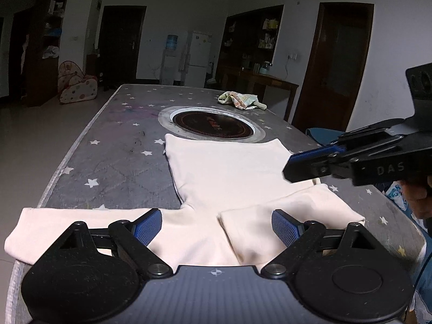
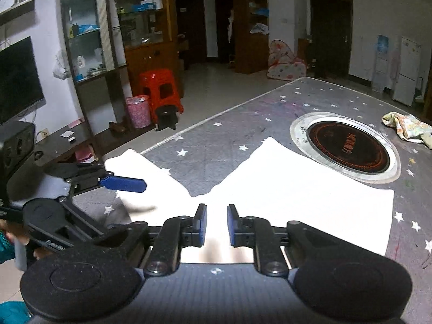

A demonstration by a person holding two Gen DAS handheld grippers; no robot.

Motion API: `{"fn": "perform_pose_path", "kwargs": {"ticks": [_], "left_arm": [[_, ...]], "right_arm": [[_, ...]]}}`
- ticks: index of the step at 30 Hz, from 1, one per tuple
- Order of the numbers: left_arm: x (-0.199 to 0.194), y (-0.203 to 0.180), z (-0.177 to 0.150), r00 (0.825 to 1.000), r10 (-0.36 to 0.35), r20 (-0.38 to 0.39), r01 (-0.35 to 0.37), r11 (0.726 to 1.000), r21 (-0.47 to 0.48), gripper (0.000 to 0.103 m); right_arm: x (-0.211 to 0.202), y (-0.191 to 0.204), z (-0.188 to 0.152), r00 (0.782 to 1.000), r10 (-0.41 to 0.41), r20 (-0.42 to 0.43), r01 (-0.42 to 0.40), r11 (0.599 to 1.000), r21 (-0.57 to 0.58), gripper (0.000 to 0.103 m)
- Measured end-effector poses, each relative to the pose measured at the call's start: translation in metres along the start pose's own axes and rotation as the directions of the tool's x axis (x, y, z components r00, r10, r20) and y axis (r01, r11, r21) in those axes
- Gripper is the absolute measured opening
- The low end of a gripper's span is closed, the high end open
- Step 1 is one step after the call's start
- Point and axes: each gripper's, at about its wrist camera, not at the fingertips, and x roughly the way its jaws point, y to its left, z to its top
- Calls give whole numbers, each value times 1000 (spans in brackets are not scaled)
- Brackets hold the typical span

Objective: Fold clothes
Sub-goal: 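Lay the held sleeve across the sweatshirt body with the right gripper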

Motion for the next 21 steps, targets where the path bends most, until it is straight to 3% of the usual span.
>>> {"fn": "perform_pose_path", "kwargs": {"ticks": [5, 13, 17, 21], "left_arm": [[4, -6, 5, 1000, -20, 8, 20, 1000, 0, 90], [28, -36, 6, 992, -117, -37, 119, 992, 46, 87], [43, -49, 4, 986, -150, -71, 156, 985, 77, 81], [56, -52, -2, 983, -140, -121, 151, 984, 91, 75]], "right_arm": [[-20, -21, -2, 997, -71, 8, 71, 997, -1, 17], [-39, -66, -50, 968, -199, -156, 205, 978, 24, 17], [-36, -77, -73, 958, -201, -206, 215, 975, 49, 17], [-30, -82, -90, 951, -193, -240, 215, 975, 65, 17]]}}
